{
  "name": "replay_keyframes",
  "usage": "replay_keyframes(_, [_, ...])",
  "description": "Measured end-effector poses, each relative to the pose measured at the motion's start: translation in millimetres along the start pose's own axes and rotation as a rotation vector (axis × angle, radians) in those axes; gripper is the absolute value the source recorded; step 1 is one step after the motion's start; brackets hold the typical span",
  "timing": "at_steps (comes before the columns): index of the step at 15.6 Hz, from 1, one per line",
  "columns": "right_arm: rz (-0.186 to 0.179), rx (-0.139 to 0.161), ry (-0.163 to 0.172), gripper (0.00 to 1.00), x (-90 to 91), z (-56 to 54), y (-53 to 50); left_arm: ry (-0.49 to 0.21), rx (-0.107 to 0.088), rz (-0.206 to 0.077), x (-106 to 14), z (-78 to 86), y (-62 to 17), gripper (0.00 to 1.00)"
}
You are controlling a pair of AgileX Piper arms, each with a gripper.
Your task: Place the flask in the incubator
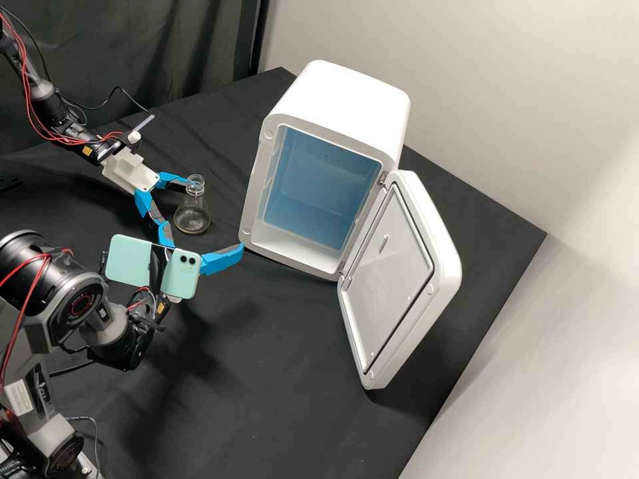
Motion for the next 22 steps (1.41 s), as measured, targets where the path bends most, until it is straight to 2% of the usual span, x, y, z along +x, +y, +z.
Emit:
replay_keyframes(5, [-0.004,0.001,-0.003,1.00,0.2,0.6,-0.8,-0.028,-0.032,0.002,-2.6,10.6,3.3,1.00])
replay_keyframes(7, [-0.004,0.001,-0.003,1.00,0.2,0.6,-0.8,-0.049,-0.047,-0.010,-4.1,16.0,1.2,1.00])
replay_keyframes(11, [-0.004,0.001,-0.003,1.00,0.2,0.6,-0.8,-0.060,-0.059,-0.015,-4.3,18.7,0.3,1.00])
replay_keyframes(13, [-0.004,0.001,-0.003,1.00,0.2,0.6,-0.8,-0.064,-0.057,-0.017,-4.1,19.4,0.1,1.00])
replay_keyframes(18, [-0.004,0.001,-0.003,1.00,0.2,0.6,-0.8,-0.073,-0.086,-0.022,-2.7,22.2,-0.3,1.00])
replay_keyframes(22, [-0.004,0.001,-0.003,1.00,0.2,0.6,-0.8,-0.103,-0.077,-0.029,1.0,30.6,-1.3,1.00])
